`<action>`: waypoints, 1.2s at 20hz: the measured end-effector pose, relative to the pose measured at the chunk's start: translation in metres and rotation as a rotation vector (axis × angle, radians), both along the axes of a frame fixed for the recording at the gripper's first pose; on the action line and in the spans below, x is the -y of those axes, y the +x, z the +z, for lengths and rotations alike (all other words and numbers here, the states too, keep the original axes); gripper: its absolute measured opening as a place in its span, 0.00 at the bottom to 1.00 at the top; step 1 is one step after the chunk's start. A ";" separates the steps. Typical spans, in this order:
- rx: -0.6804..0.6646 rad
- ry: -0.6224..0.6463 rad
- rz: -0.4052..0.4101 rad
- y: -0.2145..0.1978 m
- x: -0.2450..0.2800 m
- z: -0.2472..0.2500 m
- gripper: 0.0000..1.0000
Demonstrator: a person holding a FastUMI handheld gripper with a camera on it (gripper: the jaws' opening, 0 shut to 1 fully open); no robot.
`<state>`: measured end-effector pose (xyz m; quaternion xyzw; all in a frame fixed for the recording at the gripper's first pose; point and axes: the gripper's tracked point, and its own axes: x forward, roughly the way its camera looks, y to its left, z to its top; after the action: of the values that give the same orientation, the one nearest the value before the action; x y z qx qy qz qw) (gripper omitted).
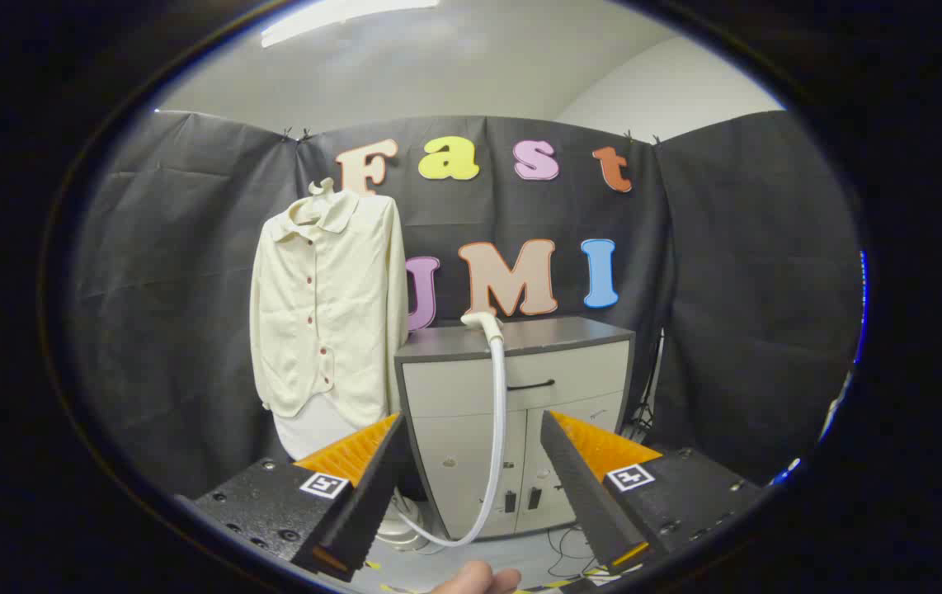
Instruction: Iron the clothes twice with a garment steamer, once on the left side and once on the right side.
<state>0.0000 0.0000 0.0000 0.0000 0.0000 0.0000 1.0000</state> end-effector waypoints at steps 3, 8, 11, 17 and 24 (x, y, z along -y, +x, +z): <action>0.001 0.002 0.002 0.000 -0.002 -0.003 0.98; -0.007 -0.005 0.010 0.000 -0.007 -0.003 0.98; 0.007 0.000 0.017 0.000 -0.011 -0.001 0.98; -0.013 -0.002 0.029 0.002 -0.020 -0.009 0.98; -0.013 -0.004 0.038 0.003 -0.025 -0.011 0.98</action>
<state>0.0025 0.0254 -0.0110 -0.0019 0.0066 0.0188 0.9998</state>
